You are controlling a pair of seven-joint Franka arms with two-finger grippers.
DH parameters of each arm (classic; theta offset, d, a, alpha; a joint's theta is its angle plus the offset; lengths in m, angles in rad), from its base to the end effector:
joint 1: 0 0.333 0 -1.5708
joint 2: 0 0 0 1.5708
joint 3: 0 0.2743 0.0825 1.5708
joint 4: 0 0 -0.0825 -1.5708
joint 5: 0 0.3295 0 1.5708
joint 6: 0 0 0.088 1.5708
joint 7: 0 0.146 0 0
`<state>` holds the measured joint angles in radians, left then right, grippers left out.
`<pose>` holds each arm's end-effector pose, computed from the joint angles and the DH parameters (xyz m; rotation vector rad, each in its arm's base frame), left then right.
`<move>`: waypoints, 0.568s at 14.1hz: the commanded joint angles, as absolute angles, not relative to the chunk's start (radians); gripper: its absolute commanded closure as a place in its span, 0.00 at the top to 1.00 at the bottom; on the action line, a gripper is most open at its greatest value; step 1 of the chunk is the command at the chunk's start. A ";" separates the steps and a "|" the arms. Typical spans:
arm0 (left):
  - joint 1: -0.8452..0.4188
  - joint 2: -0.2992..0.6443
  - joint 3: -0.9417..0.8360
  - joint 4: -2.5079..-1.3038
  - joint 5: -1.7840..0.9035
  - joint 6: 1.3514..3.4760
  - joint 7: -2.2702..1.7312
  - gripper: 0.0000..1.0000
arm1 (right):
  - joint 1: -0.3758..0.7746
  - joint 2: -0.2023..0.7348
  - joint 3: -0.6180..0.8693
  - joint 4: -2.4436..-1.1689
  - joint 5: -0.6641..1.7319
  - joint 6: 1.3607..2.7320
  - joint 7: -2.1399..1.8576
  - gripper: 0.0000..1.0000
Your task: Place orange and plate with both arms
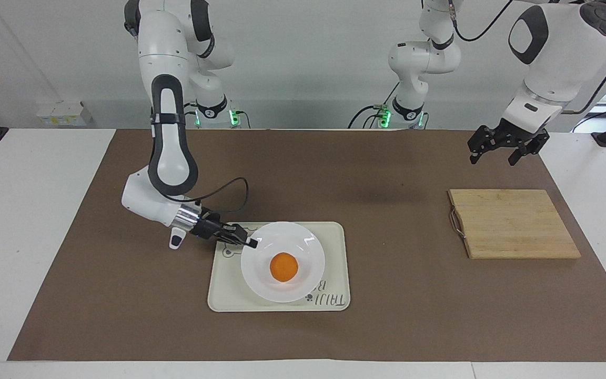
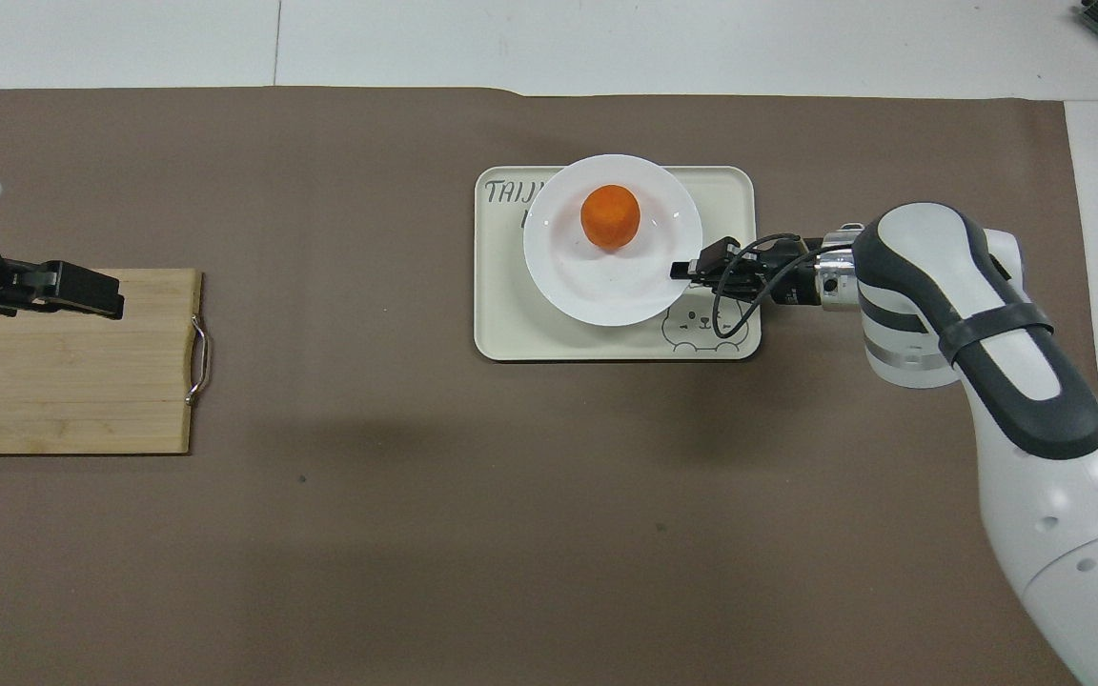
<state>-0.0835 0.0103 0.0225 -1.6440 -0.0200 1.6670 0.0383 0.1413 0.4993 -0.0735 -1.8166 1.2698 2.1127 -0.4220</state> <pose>0.5093 -0.0339 0.5163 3.1180 -0.1521 0.0195 0.5894 0.1188 0.2500 -2.1409 0.3588 -0.0129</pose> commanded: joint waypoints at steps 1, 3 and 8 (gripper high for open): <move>-0.077 -0.015 0.020 -1.677 -0.025 1.686 0.029 1.00 | 0.158 0.488 -0.066 -1.831 1.253 2.117 -0.422 0.00; -0.077 -0.014 0.020 -1.677 -0.025 1.684 0.029 1.00 | 0.158 0.480 -0.066 -1.850 1.250 2.112 -0.436 0.00; -0.077 -0.015 0.020 -1.677 -0.025 1.686 0.029 1.00 | 0.144 0.466 -0.067 -1.885 1.213 2.099 -0.462 0.00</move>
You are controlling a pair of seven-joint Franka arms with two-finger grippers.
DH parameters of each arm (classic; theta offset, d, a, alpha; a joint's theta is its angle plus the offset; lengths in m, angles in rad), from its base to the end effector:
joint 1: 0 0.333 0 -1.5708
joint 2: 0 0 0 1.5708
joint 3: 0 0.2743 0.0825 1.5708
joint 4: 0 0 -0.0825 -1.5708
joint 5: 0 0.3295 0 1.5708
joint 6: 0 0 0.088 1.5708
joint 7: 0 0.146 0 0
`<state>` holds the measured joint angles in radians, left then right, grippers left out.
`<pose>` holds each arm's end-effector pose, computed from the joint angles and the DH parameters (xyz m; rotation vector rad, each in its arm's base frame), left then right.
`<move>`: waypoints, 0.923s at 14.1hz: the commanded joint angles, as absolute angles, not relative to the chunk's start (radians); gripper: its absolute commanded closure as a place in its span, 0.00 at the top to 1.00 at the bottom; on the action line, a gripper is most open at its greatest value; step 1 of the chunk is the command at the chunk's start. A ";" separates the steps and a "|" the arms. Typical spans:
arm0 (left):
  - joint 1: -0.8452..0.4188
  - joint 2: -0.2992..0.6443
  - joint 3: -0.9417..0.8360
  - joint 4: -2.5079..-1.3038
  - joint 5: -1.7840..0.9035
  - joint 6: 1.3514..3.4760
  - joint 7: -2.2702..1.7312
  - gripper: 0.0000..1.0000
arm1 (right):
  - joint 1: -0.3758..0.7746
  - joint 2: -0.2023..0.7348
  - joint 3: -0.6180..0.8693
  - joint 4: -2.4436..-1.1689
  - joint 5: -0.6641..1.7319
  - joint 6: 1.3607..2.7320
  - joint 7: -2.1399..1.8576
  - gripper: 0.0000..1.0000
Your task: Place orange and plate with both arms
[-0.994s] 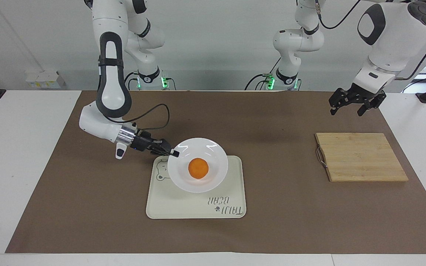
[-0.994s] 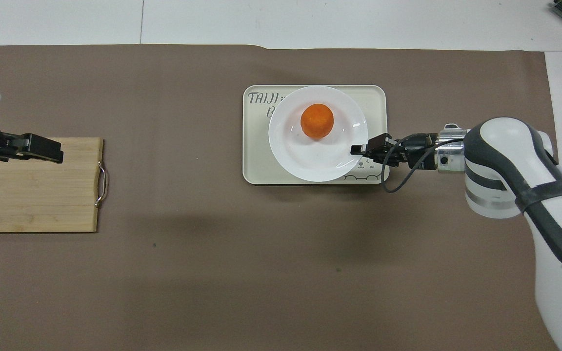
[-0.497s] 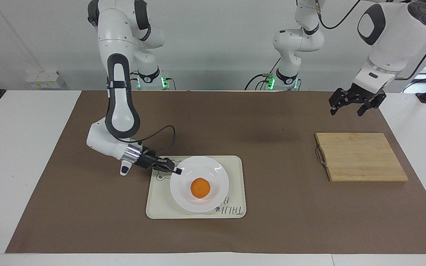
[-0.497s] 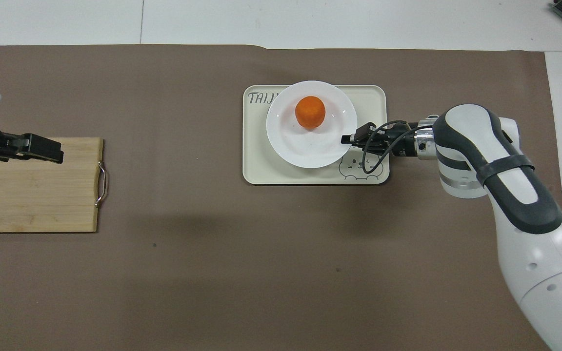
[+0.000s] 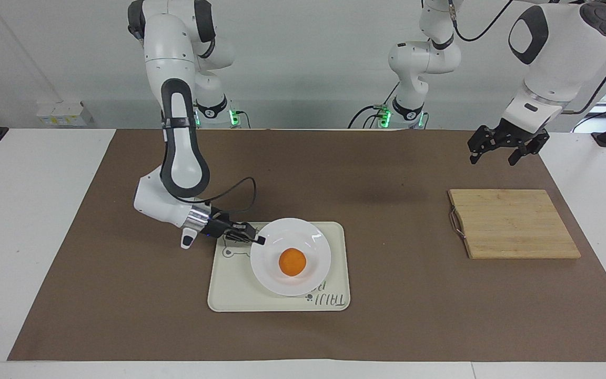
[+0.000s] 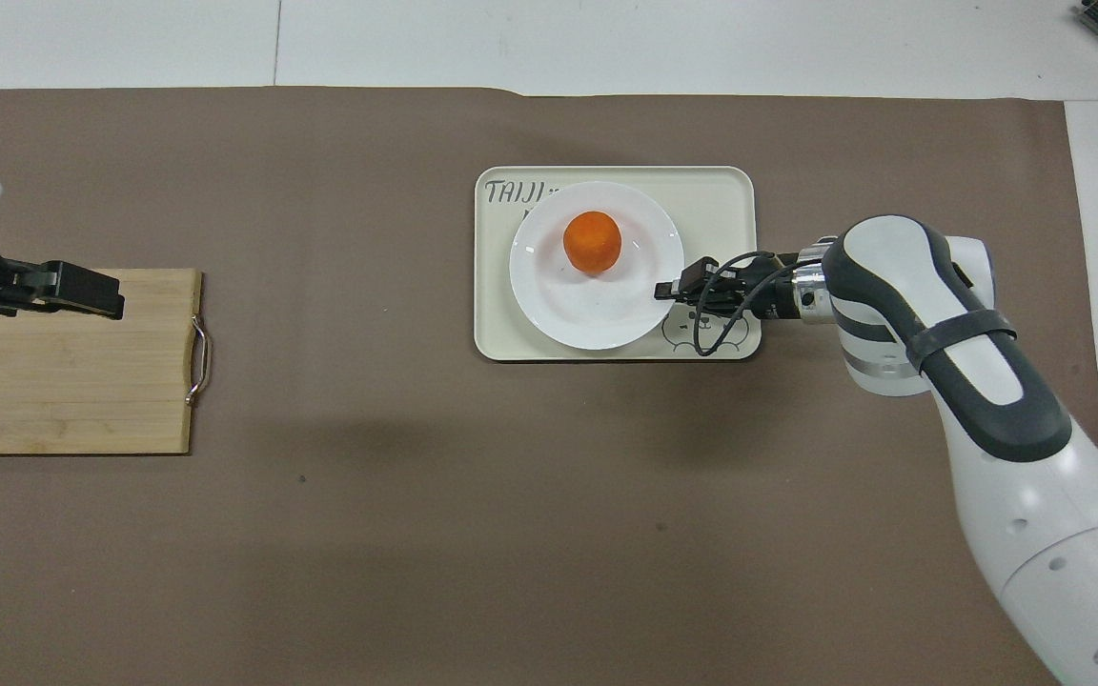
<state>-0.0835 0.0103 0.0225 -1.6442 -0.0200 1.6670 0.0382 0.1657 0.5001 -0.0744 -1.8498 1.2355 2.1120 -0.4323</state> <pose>0.5093 -0.0339 0.5162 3.1180 -0.1520 0.0192 0.5750 0.1302 0.2349 -2.1802 0.3183 0.0382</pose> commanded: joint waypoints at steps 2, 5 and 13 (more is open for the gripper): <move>-0.077 -0.015 0.020 -1.677 -0.025 1.684 0.029 1.00 | 0.135 0.460 -0.067 -1.896 1.201 2.080 -0.469 0.00; -0.077 -0.015 0.020 -1.677 -0.025 1.684 0.029 1.00 | 0.126 0.453 -0.069 -1.908 1.201 2.077 -0.492 0.00; -0.077 -0.015 0.020 -1.675 -0.025 1.686 0.029 1.00 | 0.118 0.457 -0.077 -1.855 1.083 2.086 -0.442 1.00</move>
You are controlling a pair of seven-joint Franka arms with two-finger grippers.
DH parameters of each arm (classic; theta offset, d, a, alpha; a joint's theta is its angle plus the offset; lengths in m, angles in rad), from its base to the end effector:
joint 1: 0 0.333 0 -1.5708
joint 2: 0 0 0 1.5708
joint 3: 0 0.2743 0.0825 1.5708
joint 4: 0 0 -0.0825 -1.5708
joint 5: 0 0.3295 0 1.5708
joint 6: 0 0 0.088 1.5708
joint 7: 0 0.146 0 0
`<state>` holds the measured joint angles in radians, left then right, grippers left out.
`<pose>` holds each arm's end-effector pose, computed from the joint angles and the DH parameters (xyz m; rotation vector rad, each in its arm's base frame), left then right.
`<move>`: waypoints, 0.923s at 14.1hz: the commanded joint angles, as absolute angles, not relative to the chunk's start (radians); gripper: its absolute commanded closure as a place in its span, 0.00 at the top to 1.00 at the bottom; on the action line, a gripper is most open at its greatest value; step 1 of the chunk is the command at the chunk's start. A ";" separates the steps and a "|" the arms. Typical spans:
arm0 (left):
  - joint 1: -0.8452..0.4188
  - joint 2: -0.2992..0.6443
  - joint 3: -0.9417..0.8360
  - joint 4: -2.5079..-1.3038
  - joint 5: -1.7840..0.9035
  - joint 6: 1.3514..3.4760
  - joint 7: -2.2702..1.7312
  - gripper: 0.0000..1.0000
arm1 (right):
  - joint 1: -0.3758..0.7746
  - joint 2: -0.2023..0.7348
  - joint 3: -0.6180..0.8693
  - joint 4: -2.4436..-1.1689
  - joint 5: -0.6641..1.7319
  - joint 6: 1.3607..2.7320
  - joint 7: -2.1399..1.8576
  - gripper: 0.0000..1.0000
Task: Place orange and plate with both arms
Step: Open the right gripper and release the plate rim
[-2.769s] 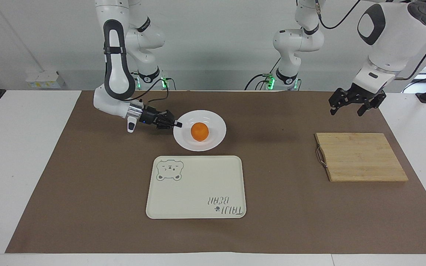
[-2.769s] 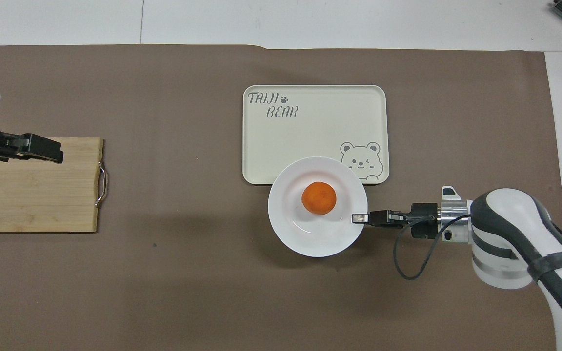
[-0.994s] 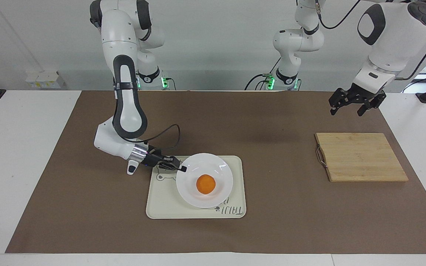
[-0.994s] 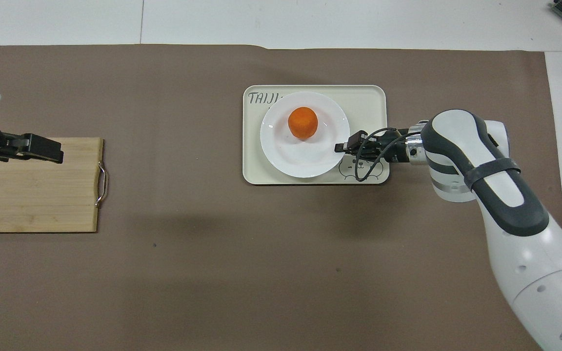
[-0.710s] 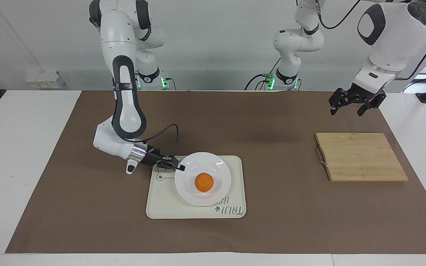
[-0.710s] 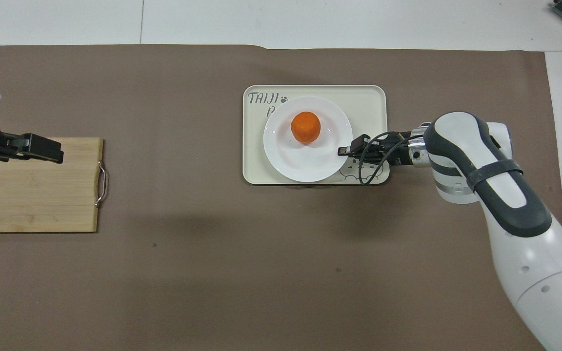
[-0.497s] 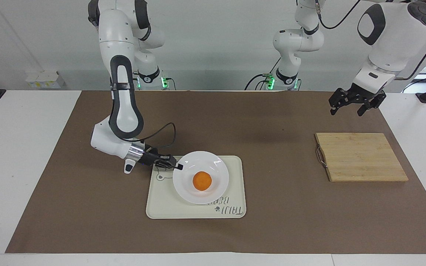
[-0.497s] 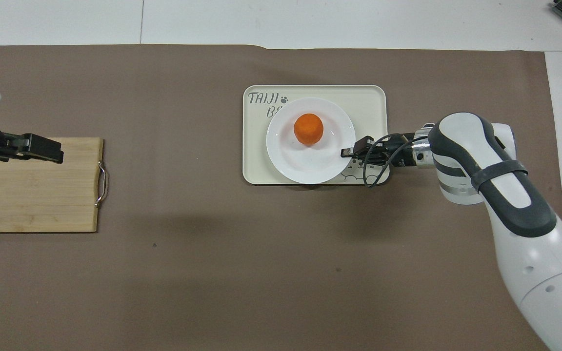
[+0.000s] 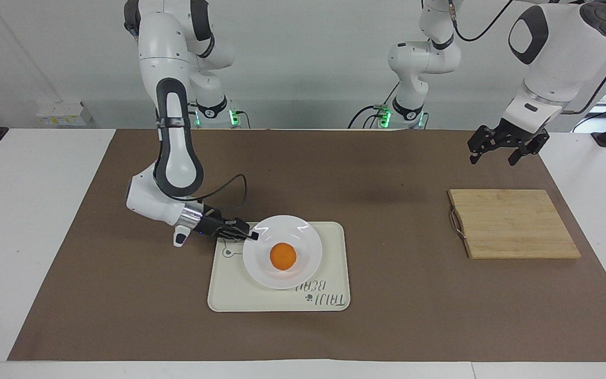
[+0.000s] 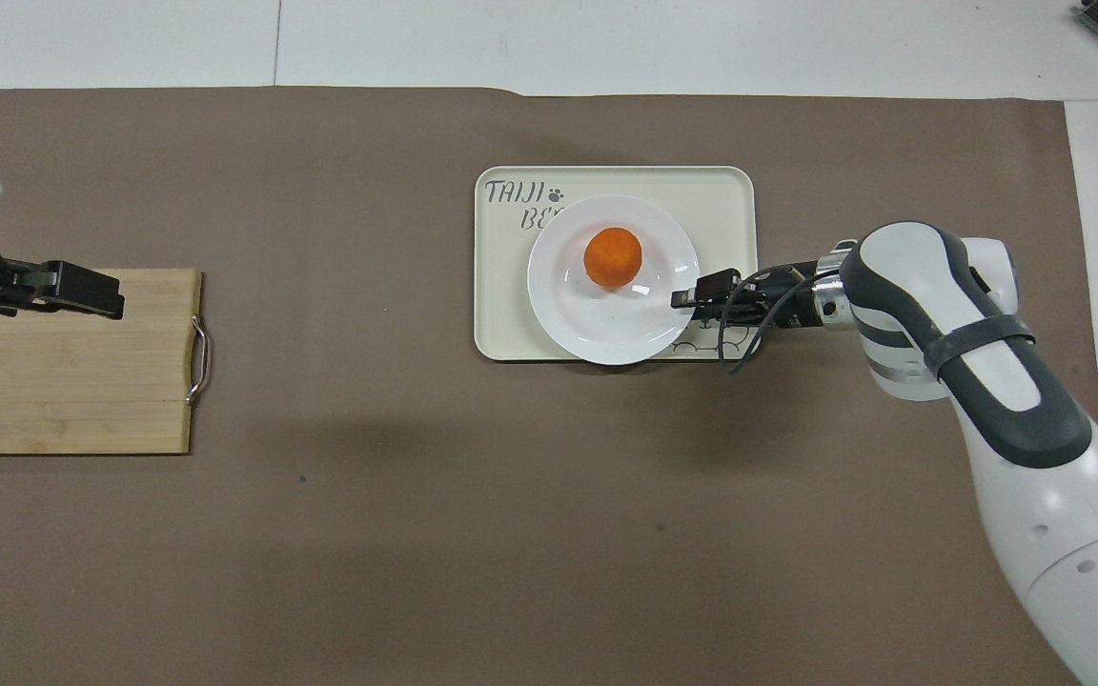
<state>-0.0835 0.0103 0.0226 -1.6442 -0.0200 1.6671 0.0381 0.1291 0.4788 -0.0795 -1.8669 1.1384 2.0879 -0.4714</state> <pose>0.5093 -0.0338 0.5162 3.1180 -0.1517 0.0193 0.5694 0.1057 0.2359 -2.2462 0.2346 0.0363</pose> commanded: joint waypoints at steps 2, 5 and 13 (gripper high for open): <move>-0.077 -0.015 0.020 -1.677 -0.025 1.686 0.029 1.00 | 0.118 0.454 -0.078 -1.801 0.970 2.086 -0.356 1.00; -0.077 -0.015 0.020 -1.677 -0.025 1.684 0.029 1.00 | 0.121 0.417 -0.086 -1.789 0.885 2.094 -0.299 1.00; -0.077 -0.015 0.020 -1.677 -0.025 1.684 0.029 1.00 | 0.138 0.241 -0.083 -1.796 0.283 2.103 0.024 1.00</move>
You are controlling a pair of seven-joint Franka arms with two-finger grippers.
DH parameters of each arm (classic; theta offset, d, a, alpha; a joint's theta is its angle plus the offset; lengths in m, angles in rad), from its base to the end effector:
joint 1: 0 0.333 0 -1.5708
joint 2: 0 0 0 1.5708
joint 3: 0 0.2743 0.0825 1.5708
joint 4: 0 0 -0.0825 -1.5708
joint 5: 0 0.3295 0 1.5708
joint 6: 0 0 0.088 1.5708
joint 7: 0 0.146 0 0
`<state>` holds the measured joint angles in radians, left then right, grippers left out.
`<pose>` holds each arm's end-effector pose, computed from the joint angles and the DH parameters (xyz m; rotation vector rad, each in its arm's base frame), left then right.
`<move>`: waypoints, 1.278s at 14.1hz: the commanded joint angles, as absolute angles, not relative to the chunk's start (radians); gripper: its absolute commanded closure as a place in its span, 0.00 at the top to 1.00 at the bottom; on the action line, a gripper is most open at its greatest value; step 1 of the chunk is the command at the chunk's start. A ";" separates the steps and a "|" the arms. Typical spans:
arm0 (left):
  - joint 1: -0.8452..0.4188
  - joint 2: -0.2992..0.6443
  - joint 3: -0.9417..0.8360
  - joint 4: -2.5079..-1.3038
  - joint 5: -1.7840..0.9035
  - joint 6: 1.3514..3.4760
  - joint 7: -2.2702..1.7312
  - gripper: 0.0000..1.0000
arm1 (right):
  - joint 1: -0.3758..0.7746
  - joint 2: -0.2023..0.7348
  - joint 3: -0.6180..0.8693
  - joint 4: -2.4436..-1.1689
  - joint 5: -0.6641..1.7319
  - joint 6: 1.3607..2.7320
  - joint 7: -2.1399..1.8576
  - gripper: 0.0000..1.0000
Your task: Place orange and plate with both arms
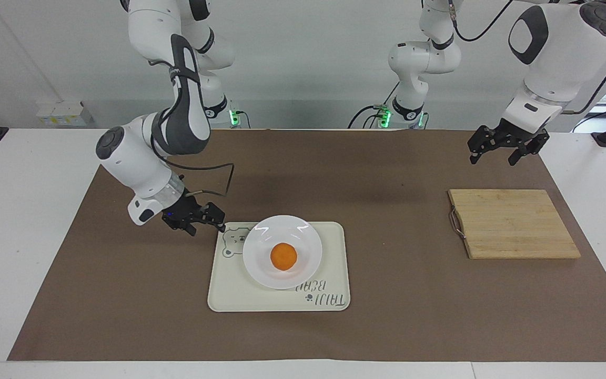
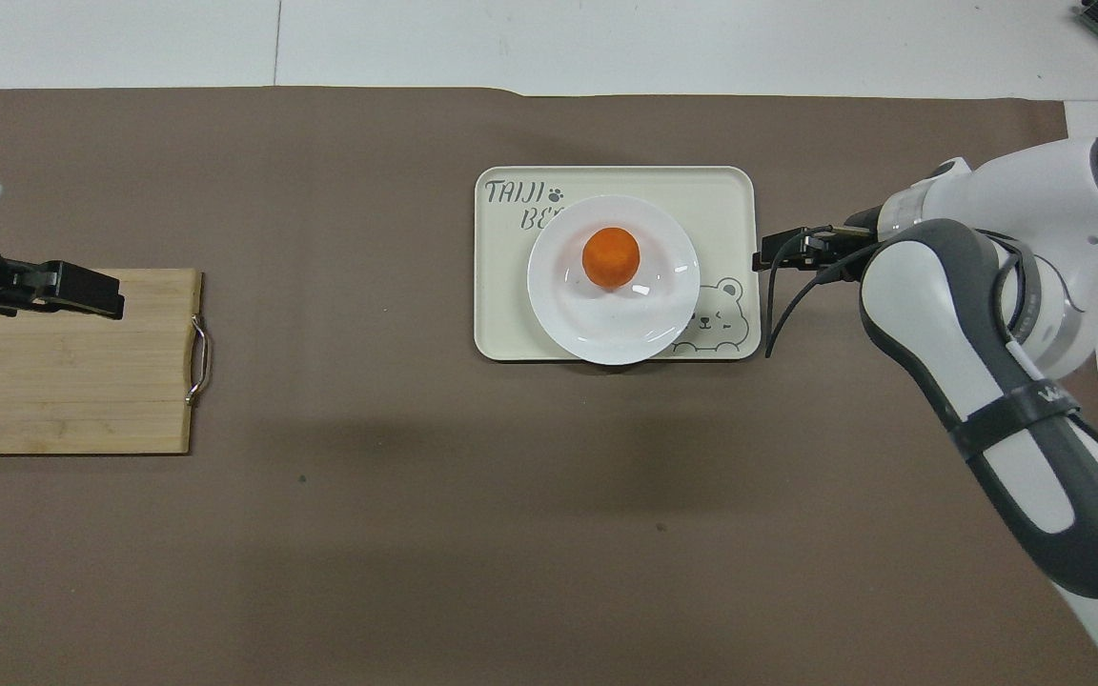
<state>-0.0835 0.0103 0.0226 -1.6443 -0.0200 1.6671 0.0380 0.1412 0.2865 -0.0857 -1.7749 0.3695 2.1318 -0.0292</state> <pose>0.5093 -0.0338 0.5162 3.1180 -0.1515 0.0192 0.5839 0.0628 0.3554 -2.8403 0.1387 -0.0978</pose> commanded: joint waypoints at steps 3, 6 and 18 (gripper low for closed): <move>-0.077 -0.015 0.020 -1.677 -0.025 1.684 0.029 1.00 | 0.126 0.183 -0.087 -1.795 0.129 2.024 0.031 1.00; -0.077 -0.015 0.020 -1.677 -0.025 1.686 0.029 1.00 | 0.114 0.128 -0.095 -1.793 0.101 1.939 0.031 1.00; -0.077 -0.015 0.020 -1.677 -0.025 1.686 0.029 1.00 | 0.038 -0.109 -0.091 -1.789 -0.032 1.714 -0.014 1.00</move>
